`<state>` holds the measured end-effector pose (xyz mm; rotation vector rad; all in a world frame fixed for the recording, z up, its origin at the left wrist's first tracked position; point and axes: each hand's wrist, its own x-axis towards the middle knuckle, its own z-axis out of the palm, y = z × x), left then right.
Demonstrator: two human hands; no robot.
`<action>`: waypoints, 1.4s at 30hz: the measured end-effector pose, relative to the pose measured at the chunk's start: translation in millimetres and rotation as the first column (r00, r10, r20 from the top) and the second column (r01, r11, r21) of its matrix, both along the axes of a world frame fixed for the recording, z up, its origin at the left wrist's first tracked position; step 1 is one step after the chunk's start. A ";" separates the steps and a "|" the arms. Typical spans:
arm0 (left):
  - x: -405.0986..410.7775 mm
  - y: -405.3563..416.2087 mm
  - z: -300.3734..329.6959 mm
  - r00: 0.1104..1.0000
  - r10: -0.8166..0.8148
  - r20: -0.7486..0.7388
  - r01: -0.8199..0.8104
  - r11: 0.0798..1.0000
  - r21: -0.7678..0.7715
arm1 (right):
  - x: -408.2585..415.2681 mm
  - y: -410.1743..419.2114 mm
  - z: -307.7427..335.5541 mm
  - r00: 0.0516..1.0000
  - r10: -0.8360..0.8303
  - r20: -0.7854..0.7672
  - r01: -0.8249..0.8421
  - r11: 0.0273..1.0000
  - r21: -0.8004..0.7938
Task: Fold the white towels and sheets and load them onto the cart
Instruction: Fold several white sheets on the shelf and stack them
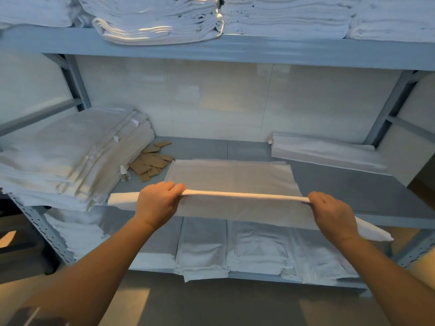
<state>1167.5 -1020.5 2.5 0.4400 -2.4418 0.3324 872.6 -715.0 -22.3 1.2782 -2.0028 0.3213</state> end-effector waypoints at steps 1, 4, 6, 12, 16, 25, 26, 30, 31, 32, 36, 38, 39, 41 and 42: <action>0.1 -2.9 4.6 1.000 -0.011 -0.011 0.011 1.000 -0.024 | -2.6 -0.9 5.4 0.998 0.015 -0.053 -0.016 1.000 -0.024; -6.1 -15.6 21.9 0.997 -0.044 -0.060 0.036 0.991 -0.130 | -14.7 -7.6 25.2 0.988 0.006 -0.157 -0.015 0.998 -0.055; -15.6 -27.6 33.8 0.994 -0.064 -0.088 0.048 0.983 -0.176 | -27.8 -14.9 37.5 0.980 -0.014 -0.200 0.002 0.998 -0.059; -61.1 -77.0 43.4 0.994 -0.080 -0.070 0.066 0.980 -0.187 | -71.7 -61.3 56.6 0.976 -0.014 -0.216 0.010 1.000 -0.016; -99.0 -122.5 40.1 0.993 -0.096 -0.069 0.083 0.983 -0.164 | -109.8 -101.9 59.3 0.977 -0.012 -0.215 0.013 1.000 0.006; -194.6 -218.4 37.3 0.983 -0.173 -0.069 0.166 0.982 -0.090 | -189.1 -184.5 67.3 0.985 -0.089 -0.147 0.105 0.989 0.105; -205.1 -227.7 30.6 0.981 -0.185 -0.062 0.178 0.979 -0.094 | -198.0 -193.3 62.7 0.988 -0.095 -0.124 0.110 0.987 0.118; -242.9 -263.1 -3.0 0.985 -0.170 0.022 0.171 0.982 -0.075 | -233.2 -229.7 31.1 0.975 -0.001 -0.221 0.033 0.989 0.142; -250.5 -271.2 -14.1 0.987 -0.150 0.049 0.153 0.986 -0.060 | -241.0 -238.9 22.1 0.972 0.009 -0.237 0.027 0.988 0.150; -258.0 -279.1 -26.0 0.989 -0.132 0.065 0.135 0.990 -0.039 | -249.3 -248.8 12.5 0.969 0.015 -0.248 0.026 0.986 0.162; -290.2 -312.4 -78.2 0.990 -0.105 0.094 0.104 0.994 0.015 | -287.6 -290.0 -31.4 0.978 0.021 -0.205 0.031 0.969 0.243; -307.2 -329.6 -104.1 0.990 -0.063 0.125 0.057 0.997 0.052 | -307.7 -308.9 -53.2 0.985 0.031 -0.171 0.017 0.962 0.271; -316.4 -338.5 -117.7 0.988 -0.036 0.148 0.025 0.997 0.070 | -317.5 -318.1 -65.6 0.987 0.035 -0.156 0.010 0.960 0.281; -333.0 -355.0 -146.0 0.982 0.009 0.187 -0.024 0.996 0.081 | -334.5 -334.9 -94.2 0.993 0.027 -0.116 0.009 0.955 0.296; -340.3 -362.3 -161.6 0.978 0.022 0.205 -0.040 0.996 0.085 | -342.1 -342.7 -111.2 0.996 0.020 -0.086 0.007 0.954 0.299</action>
